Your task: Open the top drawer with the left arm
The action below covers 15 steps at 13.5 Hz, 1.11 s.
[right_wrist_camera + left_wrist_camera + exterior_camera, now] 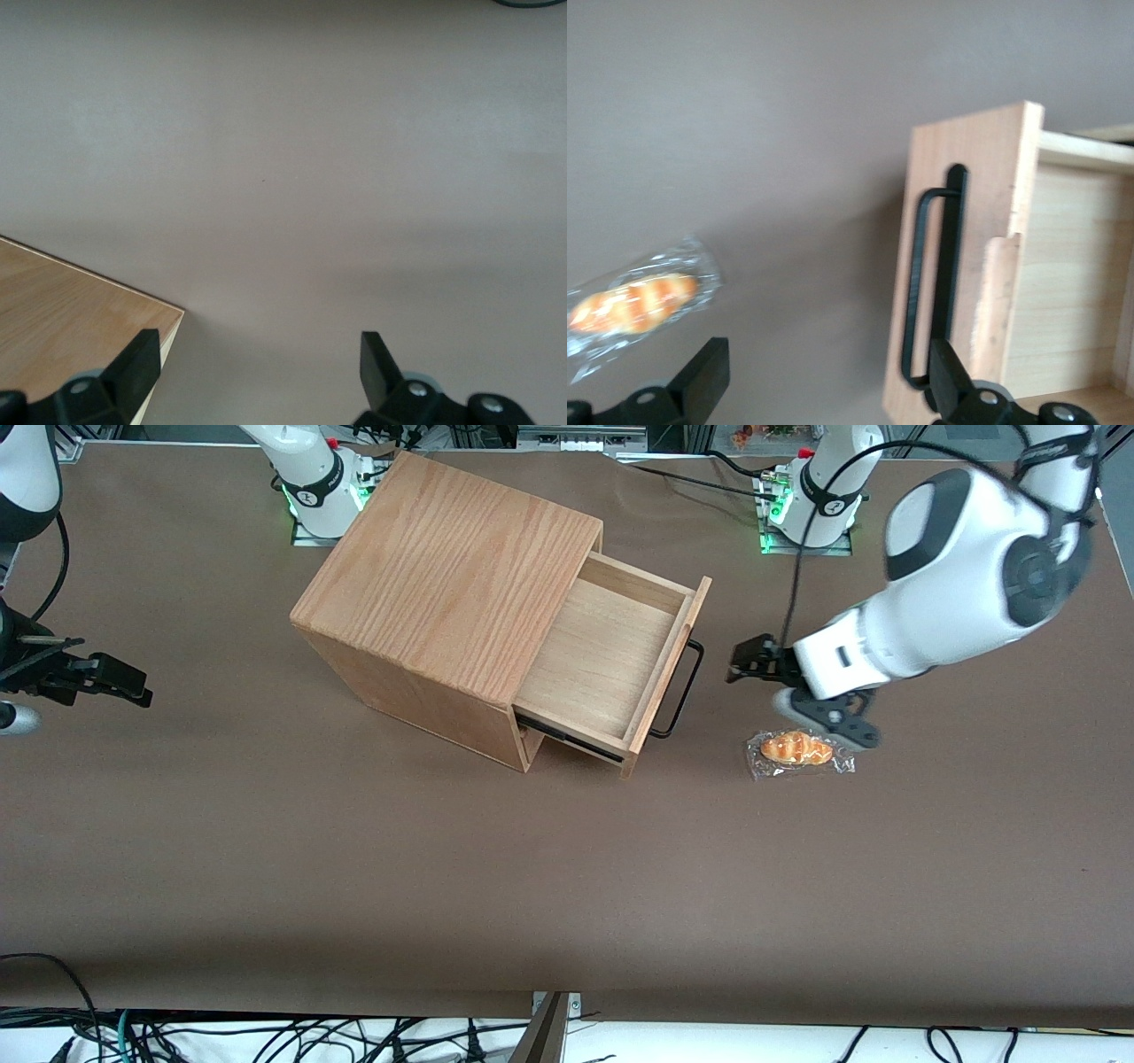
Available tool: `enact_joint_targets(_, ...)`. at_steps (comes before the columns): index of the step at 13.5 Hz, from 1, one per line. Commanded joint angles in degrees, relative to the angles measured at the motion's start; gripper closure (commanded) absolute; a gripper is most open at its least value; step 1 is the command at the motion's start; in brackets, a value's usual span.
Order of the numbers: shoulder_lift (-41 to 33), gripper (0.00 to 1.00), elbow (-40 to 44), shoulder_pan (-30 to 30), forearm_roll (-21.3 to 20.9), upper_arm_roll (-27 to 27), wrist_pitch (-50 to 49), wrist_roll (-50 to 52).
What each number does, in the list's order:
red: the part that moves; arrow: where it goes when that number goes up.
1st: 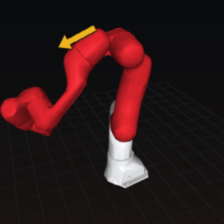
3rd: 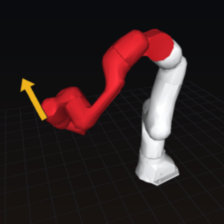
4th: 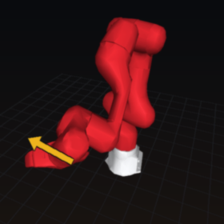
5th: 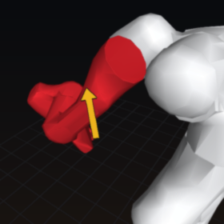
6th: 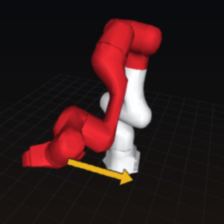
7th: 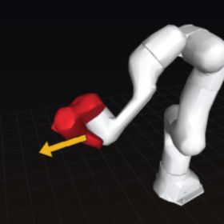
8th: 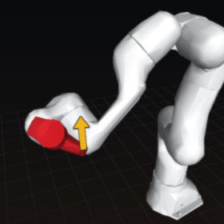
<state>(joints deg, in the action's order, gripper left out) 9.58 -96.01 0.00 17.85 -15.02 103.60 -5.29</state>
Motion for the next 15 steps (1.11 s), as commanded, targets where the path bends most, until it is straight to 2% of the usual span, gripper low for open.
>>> enact_joint_targets(1, -3.9, 0.0, -0.3, 0.5, -6.9, 2.5, -2.1, -1.0)
enact_joint_targets(2, -5.1, 0.0, -0.3, 0.6, -11.6, 2.9, -2.5, -1.0)
enact_joint_targets(4, -6.1, 0.0, 0.0, 0.7, -16.1, 5.7, -4.2, -1.0)
enact_joint_targets(7, -6.0, 0.0, 3.9, 2.6, -16.2, 13.3, -6.9, -0.9)
enact_joint_targets(10, -5.4, 0.0, 9.3, 2.8, -17.0, 14.1, -13.4, 0.1)
enact_joint_targets(12, -5.0, 0.0, 11.4, 2.8, -21.0, 13.8, -16.2, 0.1)
enact_joint_targets(15, -5.5, 0.0, 10.8, 2.7, -20.7, 13.9, -16.0, 0.2)
